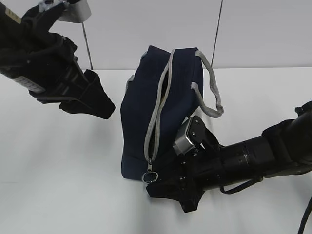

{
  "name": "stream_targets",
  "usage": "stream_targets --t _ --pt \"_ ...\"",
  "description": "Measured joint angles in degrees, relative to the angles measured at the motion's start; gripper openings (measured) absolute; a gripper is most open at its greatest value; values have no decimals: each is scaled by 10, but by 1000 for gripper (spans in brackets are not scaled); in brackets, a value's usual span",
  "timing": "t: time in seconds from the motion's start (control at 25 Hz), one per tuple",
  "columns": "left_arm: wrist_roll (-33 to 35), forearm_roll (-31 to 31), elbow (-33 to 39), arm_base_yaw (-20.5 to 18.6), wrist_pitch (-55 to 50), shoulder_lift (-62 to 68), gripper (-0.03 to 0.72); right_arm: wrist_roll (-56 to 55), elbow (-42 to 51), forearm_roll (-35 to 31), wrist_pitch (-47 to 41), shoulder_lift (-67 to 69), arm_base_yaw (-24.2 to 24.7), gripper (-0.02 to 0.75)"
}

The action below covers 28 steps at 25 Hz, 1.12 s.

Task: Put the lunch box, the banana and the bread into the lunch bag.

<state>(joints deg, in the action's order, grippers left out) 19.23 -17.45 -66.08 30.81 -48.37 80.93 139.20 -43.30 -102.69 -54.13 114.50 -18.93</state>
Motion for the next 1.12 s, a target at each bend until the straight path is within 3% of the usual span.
stream_targets --t 0.48,1.12 --pt "0 0 0 0 0 0 414 -71 0 45 52 0 0 264" --pt "0 0 0 0 -1 0 414 -115 0 90 17 -28 0 281"
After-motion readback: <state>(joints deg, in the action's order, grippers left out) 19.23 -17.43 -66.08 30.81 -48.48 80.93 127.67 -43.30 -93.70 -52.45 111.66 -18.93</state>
